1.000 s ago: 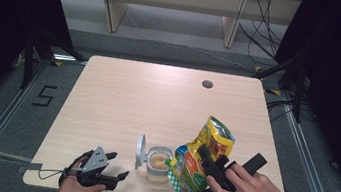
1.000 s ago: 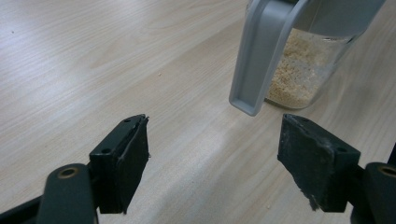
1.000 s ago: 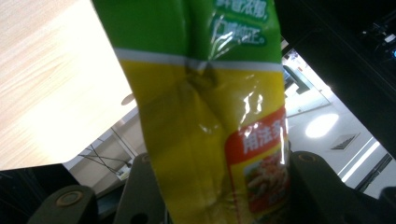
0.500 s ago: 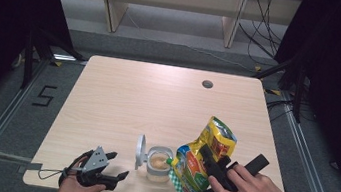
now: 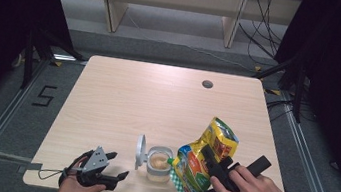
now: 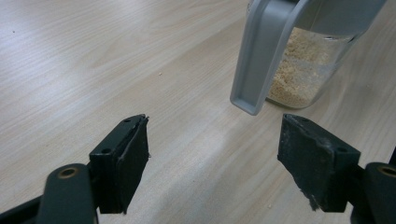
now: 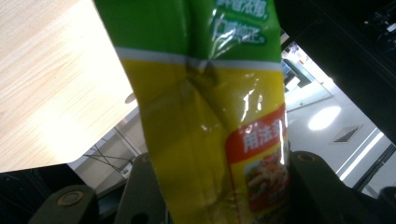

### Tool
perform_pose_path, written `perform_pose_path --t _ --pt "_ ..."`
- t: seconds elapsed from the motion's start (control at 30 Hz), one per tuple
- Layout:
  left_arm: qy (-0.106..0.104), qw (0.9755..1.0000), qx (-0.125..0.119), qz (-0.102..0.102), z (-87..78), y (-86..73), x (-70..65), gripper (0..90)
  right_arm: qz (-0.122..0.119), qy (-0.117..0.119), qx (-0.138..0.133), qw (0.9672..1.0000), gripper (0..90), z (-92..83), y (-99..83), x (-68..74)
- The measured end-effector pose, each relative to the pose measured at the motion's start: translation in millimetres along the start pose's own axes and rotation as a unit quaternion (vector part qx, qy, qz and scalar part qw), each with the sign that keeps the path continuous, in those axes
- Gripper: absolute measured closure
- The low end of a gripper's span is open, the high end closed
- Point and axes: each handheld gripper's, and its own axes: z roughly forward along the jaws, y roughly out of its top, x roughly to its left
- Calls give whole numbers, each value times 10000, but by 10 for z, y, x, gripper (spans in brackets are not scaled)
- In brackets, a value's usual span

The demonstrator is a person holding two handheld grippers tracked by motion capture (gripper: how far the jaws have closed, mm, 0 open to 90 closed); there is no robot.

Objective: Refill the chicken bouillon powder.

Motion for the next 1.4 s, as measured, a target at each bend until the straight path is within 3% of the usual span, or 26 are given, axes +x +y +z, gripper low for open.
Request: perform_pose_path --t 0.2,0.27,0.63,0.67,0.77,0.8,1.0,1.03,1.07,1.13,1.23,1.3,1.37,1.4 --pt "-4 10000 4 -2 -2 0 1 242 -148 -73 -4 9999 645 0 -3 -43" --pt "0 10000 9 2 -3 -1 3 242 -39 -37 -31 10000 645 4 5 -23" --pt "-2 10000 5 -3 -3 -1 2 242 -93 -20 -77 9999 646 4 -1 -13" --pt "9 9999 -10 -128 5 -7 -10 242 -28 -27 -54 10000 646 1 1 -7" --pt "8 9999 -12 -129 6 -7 -10 241 4 5 -82 10000 646 5 9 -5" --pt "9 9999 -9 -127 6 -7 -10 242 -71 9 -109 9999 646 10 12 -13" --pt "73 10000 51 -28 1 -6 4 242 -13 -22 -85 10000 647 -8 35 -39" --pt "79 10000 33 -39 5 -7 1 241 -173 -5 -111 9998 647 -5 38 -67" --pt "3 9999 -8 -108 4 -5 -9 242 -60 -37 -116 9999 647 -4 44 -63" --pt "-3 10000 26 35 -2 1 2 241 -100 -45 -131 9999 647 9 50 -92" --pt "7 10000 16 41 -5 1 2 241 -26 -48 -43 10000 647 7 45 -100" --pt "-4 9999 -34 -157 0 -6 -13 241 -120 -62 -127 9998 647 42 46 -132" --pt "-10 9999 -29 -154 0 -6 -13 241 -104 -59 -131 9998 647 47 42 -130" --pt "-13 10000 8 -13 -8 -1 0 241 -32 -68 -126 9999 647 49 38 -127"
